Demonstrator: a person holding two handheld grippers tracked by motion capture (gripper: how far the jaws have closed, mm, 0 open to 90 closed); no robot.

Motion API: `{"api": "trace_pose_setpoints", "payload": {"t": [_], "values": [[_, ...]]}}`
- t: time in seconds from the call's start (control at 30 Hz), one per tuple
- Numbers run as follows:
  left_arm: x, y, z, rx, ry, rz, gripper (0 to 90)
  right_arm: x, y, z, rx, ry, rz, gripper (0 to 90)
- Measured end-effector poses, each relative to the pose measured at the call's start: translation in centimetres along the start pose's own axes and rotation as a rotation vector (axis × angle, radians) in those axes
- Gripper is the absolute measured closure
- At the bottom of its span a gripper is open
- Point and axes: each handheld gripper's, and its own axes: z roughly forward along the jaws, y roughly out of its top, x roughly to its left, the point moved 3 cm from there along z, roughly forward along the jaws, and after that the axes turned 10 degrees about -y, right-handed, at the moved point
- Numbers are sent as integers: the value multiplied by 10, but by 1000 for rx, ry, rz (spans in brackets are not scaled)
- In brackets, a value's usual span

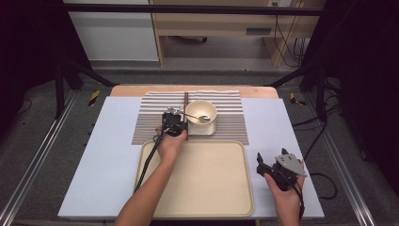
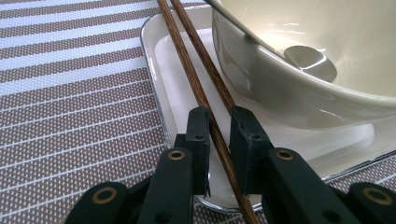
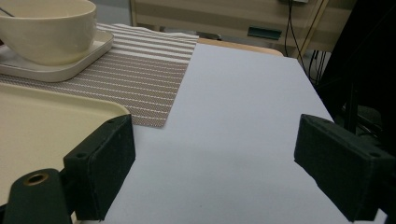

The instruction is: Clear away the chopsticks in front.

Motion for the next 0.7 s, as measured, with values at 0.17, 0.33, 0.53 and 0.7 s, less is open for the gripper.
{"api": "trace_pose_setpoints", "payload": {"t": [0.17,0.33,0.53,0.7], "values": [[0,0,0,-4,2,-9,790,0,0,0,0,0,-3,128],[1,0,0,-10,0,-29,799,0,0,0,0,1,-4,128],[1,0,0,-14,5,-35,810,1,0,0,1,3,-4,128],[0,0,0,-19,13,-37,820,1,0,0,3,5,-2,128]]}}
